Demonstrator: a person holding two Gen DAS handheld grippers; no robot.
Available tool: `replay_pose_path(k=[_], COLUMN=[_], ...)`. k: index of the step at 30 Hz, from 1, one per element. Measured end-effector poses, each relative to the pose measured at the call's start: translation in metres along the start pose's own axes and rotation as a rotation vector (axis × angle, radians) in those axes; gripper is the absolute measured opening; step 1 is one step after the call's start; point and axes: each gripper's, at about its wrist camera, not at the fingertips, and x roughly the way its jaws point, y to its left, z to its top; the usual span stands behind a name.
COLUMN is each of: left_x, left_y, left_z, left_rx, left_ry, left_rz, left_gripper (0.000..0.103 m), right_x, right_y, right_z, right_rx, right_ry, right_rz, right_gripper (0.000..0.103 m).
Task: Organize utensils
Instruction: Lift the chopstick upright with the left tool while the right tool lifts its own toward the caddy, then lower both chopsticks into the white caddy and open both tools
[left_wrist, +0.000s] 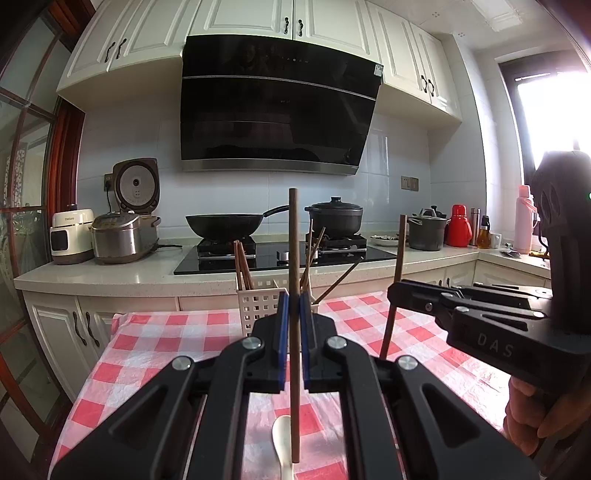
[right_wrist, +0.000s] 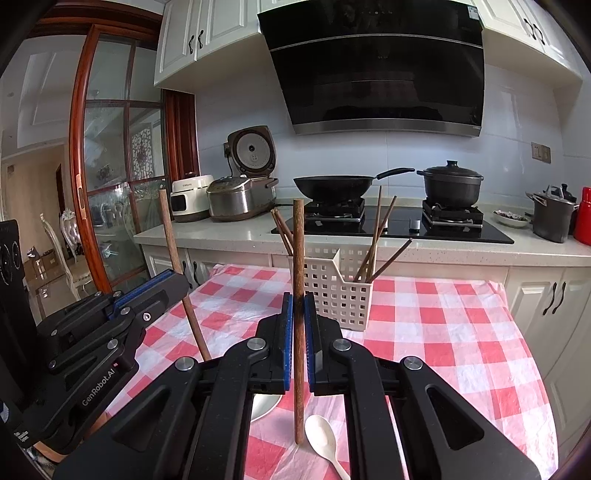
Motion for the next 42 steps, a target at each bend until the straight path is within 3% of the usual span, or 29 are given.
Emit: replay_pose_path(k=[11, 31, 42], left_x=[0.016, 0.080, 0.127], left_y=[0.009, 0.010, 0.008], left_z=[0.029, 0.128, 0.163], left_rx=[-0.003, -0.019, 0.015], left_ry=[-0.010, -0.047, -0.124], left_rz=[-0.025, -0.056, 0.033], left_gripper=[0.006, 0.006, 0.006], right_x=[0.009, 0.051, 0.095], right_y=[-0.022, -0.035, -0.060], right_z=[0.038, 0.092, 0.120], right_rx=[0.027, 0.030, 0.084], right_ry=[-0.031, -0.060, -0.075], right_rz=[-0.004, -0.020, -0.083], right_gripper=[0.007, 0.007, 0.007])
